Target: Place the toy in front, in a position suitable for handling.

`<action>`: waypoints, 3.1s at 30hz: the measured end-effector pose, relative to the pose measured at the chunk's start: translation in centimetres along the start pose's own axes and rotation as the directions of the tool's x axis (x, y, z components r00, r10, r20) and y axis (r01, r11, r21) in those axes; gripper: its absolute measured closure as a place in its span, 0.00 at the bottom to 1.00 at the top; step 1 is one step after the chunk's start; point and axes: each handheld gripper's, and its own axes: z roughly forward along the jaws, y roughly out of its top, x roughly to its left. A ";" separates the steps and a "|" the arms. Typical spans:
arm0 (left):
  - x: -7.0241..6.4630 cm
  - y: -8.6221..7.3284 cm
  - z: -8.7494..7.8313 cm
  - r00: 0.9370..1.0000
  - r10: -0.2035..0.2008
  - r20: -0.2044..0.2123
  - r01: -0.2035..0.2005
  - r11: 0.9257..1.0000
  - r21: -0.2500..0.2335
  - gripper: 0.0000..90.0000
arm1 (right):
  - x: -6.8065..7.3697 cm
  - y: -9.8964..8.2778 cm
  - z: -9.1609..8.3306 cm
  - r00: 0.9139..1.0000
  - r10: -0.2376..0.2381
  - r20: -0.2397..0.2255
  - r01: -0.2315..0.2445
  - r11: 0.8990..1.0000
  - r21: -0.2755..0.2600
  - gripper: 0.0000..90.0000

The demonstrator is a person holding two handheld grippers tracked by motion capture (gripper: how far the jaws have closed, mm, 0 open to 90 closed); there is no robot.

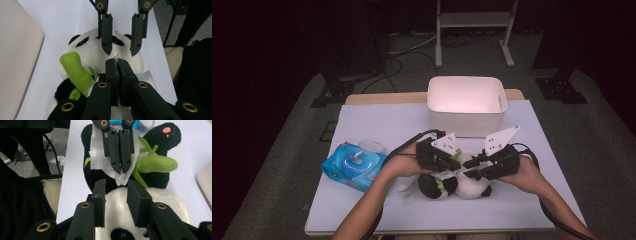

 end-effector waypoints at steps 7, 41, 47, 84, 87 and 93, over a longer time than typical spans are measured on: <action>0.0 0.0 0.1 1.000 0.003 0.003 -0.003 1.000 0.002 0.98 | -0.7 -0.1 0.5 0.999 0.036 -0.024 -0.035 0.999 0.007 0.84; -0.3 -1.5 -1.6 0.999 -0.036 -0.030 0.036 0.999 -0.016 0.84 | -1.3 -3.7 -4.7 0.993 0.113 0.040 -0.115 0.993 0.037 0.99; -0.6 -2.0 -1.9 0.999 -0.035 -0.039 0.034 0.999 -0.015 0.84 | -0.7 -0.8 -1.6 0.999 0.038 0.022 -0.039 0.997 0.067 0.89; -0.4 -4.6 -2.2 0.993 -0.101 -0.060 0.100 0.995 -0.022 0.78 | -0.9 -1.1 -2.3 0.991 -0.005 0.133 -0.014 0.989 0.146 0.98; -0.5 -4.6 -2.1 0.993 -0.104 -0.058 0.102 0.994 -0.029 0.78 | -1.4 -2.1 -3.2 0.987 0.029 0.156 -0.052 0.988 0.147 0.98; -0.7 -4.6 -1.9 0.993 -0.102 -0.052 0.101 0.995 -0.028 0.77 | -1.6 -2.1 -3.3 0.985 0.054 0.164 -0.076 0.988 0.135 0.90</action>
